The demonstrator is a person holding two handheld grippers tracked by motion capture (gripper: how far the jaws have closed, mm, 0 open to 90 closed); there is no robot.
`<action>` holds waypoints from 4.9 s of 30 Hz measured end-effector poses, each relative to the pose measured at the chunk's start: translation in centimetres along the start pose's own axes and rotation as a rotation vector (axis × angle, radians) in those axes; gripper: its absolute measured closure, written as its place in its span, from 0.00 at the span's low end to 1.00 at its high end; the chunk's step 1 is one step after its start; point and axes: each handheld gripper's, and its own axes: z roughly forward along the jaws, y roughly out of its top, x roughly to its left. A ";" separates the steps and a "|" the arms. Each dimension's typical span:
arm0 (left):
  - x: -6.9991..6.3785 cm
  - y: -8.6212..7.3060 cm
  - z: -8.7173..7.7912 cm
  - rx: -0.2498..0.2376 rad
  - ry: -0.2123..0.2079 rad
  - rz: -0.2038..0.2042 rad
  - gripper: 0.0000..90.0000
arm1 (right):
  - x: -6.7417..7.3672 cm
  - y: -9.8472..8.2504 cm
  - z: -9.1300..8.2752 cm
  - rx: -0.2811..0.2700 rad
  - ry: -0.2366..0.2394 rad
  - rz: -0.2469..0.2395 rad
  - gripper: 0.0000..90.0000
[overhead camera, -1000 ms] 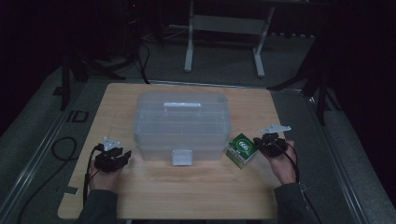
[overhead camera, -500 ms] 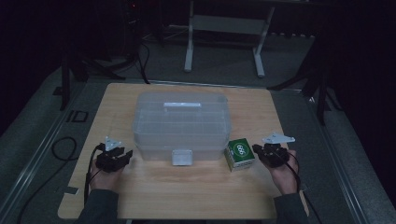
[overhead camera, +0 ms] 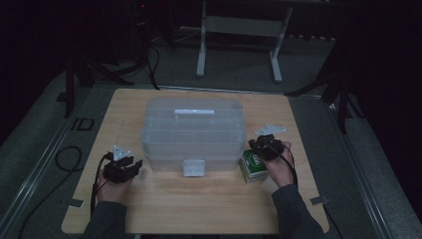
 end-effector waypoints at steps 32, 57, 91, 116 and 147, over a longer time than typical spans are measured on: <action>-0.1 0.2 -0.1 -0.017 -0.014 0.003 0.67 | 0.0 -2.9 -1.9 0.020 -0.023 0.010 0.99; 0.4 4.2 -1.1 -0.152 -0.058 0.026 1.00 | 1.4 1.6 -0.5 -0.039 0.006 -0.018 1.00; 0.1 9.6 1.5 -0.182 -0.132 0.087 1.00 | -2.4 -1.8 -3.7 -0.089 -0.051 0.082 0.69; -0.5 3.8 -0.5 -0.153 -0.085 -0.001 0.82 | -1.0 6.1 -8.1 -0.277 0.042 0.056 0.57; -4.6 0.9 -3.0 -0.140 -0.167 0.093 0.80 | 3.9 12.9 -1.1 -0.101 0.135 -0.081 0.83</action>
